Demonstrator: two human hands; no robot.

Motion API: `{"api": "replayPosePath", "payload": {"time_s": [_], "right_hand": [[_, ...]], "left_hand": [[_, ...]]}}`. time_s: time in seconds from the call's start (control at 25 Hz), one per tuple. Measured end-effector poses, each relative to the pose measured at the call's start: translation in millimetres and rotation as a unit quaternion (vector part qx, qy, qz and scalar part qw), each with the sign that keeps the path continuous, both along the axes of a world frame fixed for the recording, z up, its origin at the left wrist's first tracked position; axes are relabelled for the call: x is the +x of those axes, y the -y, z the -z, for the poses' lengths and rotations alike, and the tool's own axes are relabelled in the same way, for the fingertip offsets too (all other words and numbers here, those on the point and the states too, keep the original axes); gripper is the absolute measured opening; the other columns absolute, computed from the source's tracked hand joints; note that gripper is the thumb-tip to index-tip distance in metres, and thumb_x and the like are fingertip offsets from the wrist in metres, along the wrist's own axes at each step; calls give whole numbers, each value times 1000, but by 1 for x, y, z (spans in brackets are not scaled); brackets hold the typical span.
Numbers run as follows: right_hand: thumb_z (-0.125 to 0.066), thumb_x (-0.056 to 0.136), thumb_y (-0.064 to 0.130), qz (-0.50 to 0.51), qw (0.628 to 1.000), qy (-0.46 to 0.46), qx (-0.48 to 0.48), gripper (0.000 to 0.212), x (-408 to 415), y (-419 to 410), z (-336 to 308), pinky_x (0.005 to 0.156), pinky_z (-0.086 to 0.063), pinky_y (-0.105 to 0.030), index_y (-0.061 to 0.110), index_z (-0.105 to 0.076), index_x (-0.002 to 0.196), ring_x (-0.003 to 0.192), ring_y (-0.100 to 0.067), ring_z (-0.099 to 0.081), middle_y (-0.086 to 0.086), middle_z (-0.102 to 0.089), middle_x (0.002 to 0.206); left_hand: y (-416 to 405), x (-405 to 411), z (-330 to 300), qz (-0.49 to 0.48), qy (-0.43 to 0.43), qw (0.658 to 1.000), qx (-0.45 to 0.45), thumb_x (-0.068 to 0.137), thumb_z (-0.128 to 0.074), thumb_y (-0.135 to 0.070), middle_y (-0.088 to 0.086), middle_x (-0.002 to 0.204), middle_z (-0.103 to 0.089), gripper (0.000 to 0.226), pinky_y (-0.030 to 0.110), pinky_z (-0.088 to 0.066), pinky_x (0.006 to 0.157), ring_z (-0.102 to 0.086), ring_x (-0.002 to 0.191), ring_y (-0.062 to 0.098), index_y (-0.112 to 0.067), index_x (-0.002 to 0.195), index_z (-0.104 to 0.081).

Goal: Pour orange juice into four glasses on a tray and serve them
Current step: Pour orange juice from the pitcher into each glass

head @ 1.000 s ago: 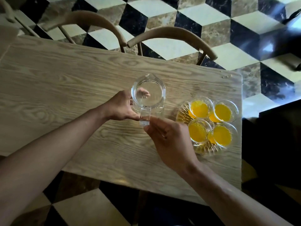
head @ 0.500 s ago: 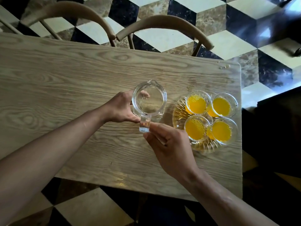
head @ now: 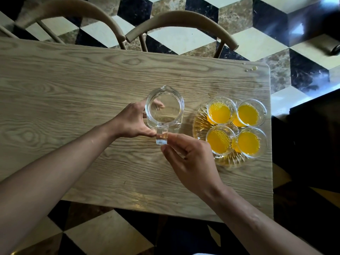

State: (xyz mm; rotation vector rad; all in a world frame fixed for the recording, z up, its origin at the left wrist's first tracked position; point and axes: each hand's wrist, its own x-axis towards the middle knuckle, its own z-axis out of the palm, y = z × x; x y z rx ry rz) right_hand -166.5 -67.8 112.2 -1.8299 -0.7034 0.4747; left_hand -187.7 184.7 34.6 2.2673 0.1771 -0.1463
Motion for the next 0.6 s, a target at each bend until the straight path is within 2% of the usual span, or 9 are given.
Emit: {"api": "replayPosePath", "payload": {"time_s": [0.28,0.4,0.52,0.6], "right_hand": [[-70,91,9,-3,1000,-11,3,23,4,-3,-2,73,-57,-17,12,-77,113,89,0,-73,6,-79,97],[-70,91,9,-1,1000,-10,-2,23,5,-6,-2,76,-57,-17,11,-77,113,89,-3,-73,4,-79,96],[-70,91,9,0,1000,-8,-3,24,5,-7,-2,76,-51,-10,12,-77,114,88,-3,-73,4,-78,96],[-70,91,8,3,1000,-10,3,25,5,-8,-3,79,-55,-15,12,-77,115,91,-4,-73,4,-79,99]], "left_hand": [[1,3,-4,-8,-16,1000,1,65,-103,-15,-7,132,-70,80,40,-57,107,-66,125,9,-20,136,-65],[0,3,-6,-2,-17,1000,-4,64,-103,-18,-6,132,-70,81,44,-58,106,-67,126,13,-23,136,-64],[2,0,-11,-8,-21,1000,-21,61,-96,-43,-6,134,-70,82,49,-57,106,-67,127,15,-30,134,-62],[5,-1,-14,-20,-29,999,-33,59,-90,-56,-5,135,-70,85,53,-57,107,-67,128,16,-31,135,-61]]}}
